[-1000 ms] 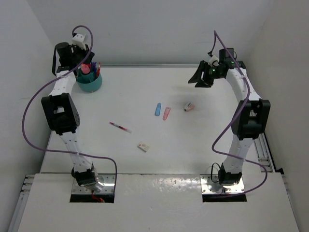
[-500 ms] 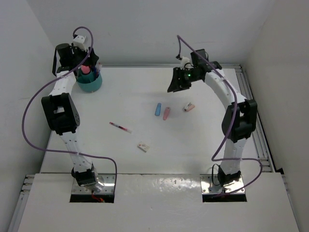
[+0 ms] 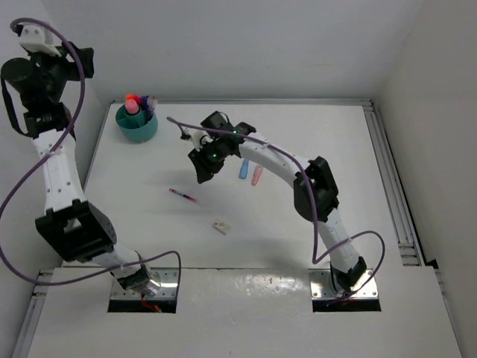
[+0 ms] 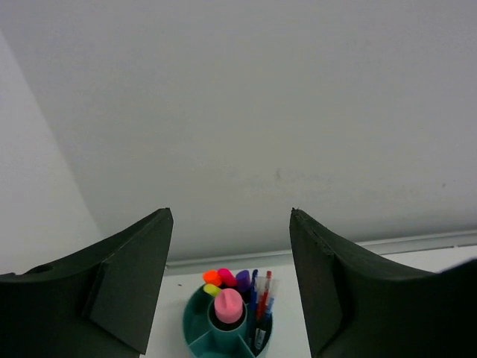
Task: Sort the stationery into containers
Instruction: Grab a piece of stationery with the right arm
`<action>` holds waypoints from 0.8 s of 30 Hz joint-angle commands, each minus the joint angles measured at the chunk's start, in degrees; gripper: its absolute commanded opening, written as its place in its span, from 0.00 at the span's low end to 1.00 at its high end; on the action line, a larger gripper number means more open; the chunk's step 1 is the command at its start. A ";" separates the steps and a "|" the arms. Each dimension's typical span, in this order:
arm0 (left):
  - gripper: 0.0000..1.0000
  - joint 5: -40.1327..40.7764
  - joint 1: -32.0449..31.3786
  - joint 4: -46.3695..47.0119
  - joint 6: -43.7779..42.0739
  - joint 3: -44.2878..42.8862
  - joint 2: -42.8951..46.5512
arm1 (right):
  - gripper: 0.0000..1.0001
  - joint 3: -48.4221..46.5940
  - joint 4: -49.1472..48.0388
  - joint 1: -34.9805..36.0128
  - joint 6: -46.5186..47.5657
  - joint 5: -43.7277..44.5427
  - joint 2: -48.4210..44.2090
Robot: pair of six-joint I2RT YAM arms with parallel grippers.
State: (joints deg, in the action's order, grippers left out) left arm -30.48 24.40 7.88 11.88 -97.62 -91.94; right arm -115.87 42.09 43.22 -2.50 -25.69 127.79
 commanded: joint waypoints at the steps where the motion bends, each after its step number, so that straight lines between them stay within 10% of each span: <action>1: 0.70 -0.98 1.26 -0.50 -2.20 6.55 6.58 | 0.40 -3.48 -1.99 2.21 1.10 3.63 2.81; 24: 0.71 -4.23 3.10 -4.36 -6.96 20.81 17.41 | 0.41 -0.41 -19.49 11.10 1.89 19.62 14.07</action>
State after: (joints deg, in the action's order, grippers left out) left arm -33.36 26.41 2.42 5.78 -77.17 -76.60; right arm -116.18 27.70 53.89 -1.74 -9.50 142.39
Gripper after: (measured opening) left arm 0.710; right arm 0.407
